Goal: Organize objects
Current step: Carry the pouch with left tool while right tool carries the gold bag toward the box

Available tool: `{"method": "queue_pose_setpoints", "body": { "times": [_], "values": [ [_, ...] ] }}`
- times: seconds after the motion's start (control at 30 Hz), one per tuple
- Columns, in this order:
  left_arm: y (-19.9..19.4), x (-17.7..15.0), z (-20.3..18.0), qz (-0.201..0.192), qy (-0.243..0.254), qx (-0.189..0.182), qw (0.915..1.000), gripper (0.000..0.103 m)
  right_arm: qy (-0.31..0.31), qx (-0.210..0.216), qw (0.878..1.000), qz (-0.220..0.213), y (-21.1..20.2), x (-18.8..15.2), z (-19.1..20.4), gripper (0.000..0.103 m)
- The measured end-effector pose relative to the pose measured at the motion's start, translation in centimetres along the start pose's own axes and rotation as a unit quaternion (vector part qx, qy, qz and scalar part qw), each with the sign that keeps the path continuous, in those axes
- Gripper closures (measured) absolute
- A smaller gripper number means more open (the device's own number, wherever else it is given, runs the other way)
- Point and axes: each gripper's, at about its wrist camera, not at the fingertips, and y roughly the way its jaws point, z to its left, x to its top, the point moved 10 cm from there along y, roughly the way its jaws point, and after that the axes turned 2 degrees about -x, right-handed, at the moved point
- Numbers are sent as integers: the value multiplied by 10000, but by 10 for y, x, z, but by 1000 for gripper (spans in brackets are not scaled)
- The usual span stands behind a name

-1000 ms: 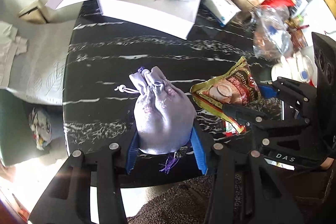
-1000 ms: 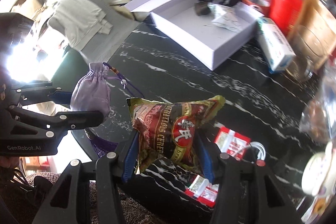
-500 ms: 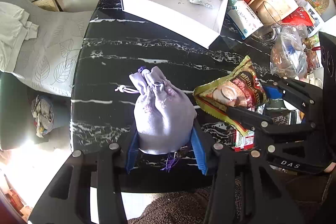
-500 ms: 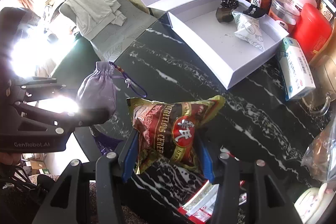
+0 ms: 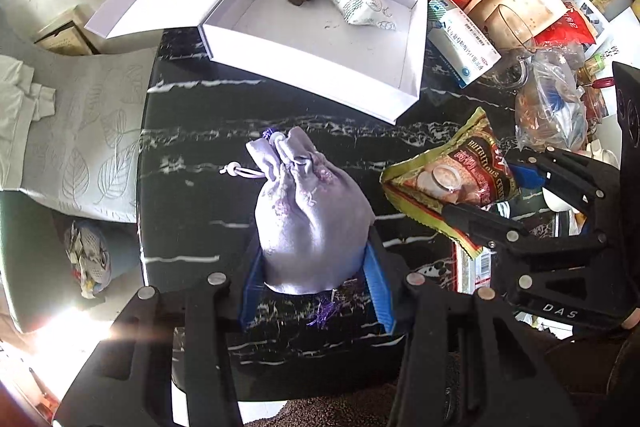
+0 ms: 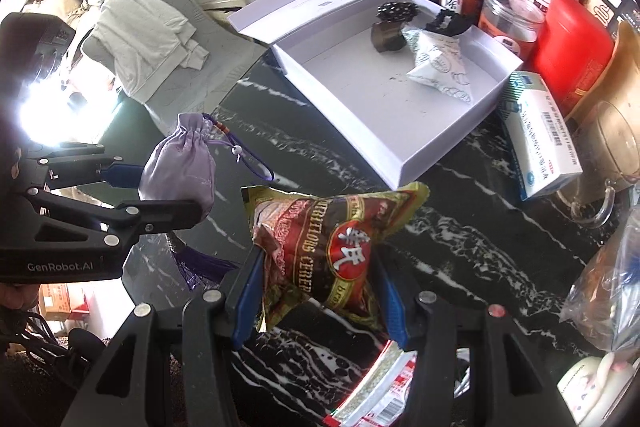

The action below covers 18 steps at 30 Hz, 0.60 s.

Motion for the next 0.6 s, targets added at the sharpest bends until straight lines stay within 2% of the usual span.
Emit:
{"method": "queue_pose_setpoints", "body": {
  "times": [0.6],
  "values": [
    [10,72,7,-19,264,77,9996,59,129,-158,9996,-191,4,57,-39,50]
  ]
}}
